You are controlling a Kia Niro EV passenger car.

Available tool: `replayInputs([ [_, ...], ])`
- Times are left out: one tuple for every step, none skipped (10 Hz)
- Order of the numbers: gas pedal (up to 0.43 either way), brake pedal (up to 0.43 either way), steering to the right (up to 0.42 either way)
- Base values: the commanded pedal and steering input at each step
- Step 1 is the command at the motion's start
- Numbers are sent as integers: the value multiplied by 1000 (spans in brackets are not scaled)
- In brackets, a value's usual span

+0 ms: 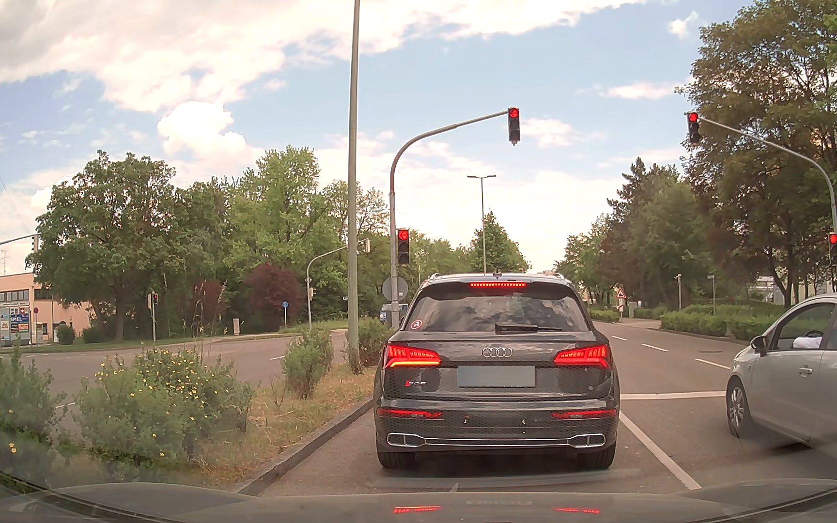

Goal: Follow the waypoints while adhering to traffic rules and regulations

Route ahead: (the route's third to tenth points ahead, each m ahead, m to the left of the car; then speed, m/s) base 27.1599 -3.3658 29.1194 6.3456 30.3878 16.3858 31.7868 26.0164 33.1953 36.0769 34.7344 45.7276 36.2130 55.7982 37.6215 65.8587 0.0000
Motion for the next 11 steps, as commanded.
replayInputs([
  [0, 524, 61],
  [0, 524, 61],
  [0, 524, 61],
  [0, 524, 62],
  [0, 524, 62],
  [0, 524, 61],
  [0, 524, 61],
  [0, 524, 62],
  [0, 524, 62],
  [0, 524, 62],
  [0, 524, 61],
])
